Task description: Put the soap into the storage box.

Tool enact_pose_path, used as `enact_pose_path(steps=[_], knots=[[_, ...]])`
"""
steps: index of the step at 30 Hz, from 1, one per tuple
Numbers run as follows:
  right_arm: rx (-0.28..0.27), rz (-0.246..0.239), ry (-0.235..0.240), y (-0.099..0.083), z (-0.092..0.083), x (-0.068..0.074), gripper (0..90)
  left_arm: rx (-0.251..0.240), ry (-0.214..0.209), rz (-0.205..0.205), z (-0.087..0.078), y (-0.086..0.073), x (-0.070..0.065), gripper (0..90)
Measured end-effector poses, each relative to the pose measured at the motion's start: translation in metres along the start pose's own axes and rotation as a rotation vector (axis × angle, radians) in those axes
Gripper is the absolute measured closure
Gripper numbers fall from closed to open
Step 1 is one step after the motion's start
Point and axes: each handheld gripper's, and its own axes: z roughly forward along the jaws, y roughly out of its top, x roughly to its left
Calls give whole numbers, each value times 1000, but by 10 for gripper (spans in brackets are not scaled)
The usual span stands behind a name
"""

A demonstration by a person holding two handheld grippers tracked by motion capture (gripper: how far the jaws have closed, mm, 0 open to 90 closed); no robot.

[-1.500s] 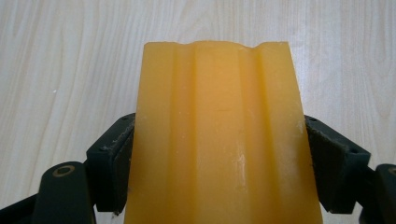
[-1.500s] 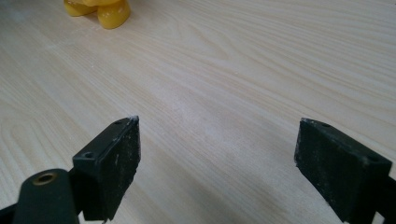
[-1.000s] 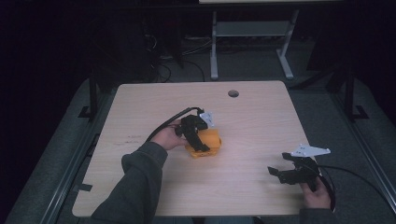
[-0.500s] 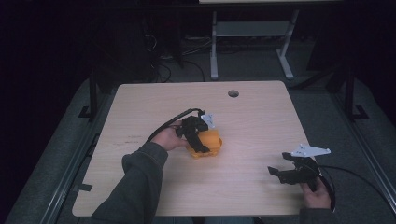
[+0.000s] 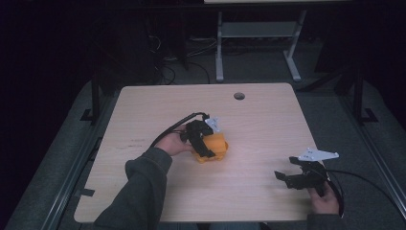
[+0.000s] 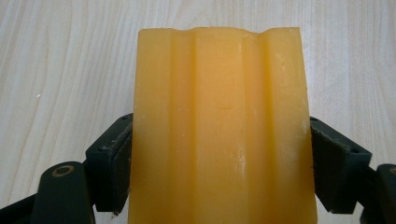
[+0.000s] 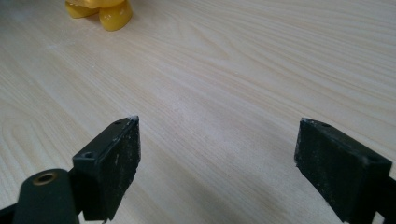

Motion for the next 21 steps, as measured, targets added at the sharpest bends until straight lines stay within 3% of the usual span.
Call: enact_pose_path(steps=[21], knots=[[-2, 2, 3, 0, 0, 0, 139, -13, 17, -5, -9, -1, -1, 178]])
